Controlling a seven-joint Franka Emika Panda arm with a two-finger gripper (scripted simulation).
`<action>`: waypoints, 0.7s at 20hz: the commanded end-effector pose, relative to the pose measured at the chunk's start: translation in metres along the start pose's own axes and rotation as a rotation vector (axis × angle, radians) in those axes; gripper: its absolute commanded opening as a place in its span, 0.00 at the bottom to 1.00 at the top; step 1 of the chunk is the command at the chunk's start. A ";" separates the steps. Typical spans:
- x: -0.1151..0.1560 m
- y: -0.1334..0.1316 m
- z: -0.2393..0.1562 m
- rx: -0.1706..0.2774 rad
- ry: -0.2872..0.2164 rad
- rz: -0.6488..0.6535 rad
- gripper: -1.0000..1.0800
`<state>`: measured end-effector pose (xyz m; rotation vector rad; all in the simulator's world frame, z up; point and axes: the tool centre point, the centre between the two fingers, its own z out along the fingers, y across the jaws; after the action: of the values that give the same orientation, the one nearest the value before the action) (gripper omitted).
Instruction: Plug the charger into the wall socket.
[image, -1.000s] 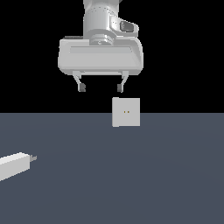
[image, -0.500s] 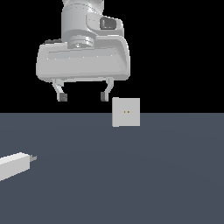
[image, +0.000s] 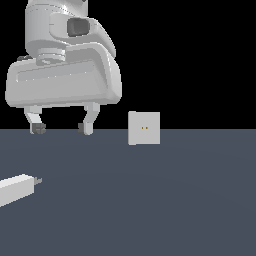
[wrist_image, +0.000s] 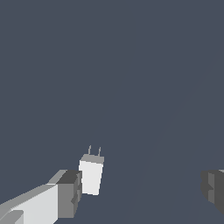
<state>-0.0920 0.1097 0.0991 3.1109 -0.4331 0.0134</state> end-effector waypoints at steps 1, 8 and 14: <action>-0.010 -0.010 0.008 0.000 0.005 0.037 0.96; -0.028 -0.033 0.025 -0.002 0.015 0.112 0.96; -0.035 -0.045 0.034 -0.003 0.020 0.149 0.96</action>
<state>-0.1130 0.1595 0.0667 3.0680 -0.6483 0.0420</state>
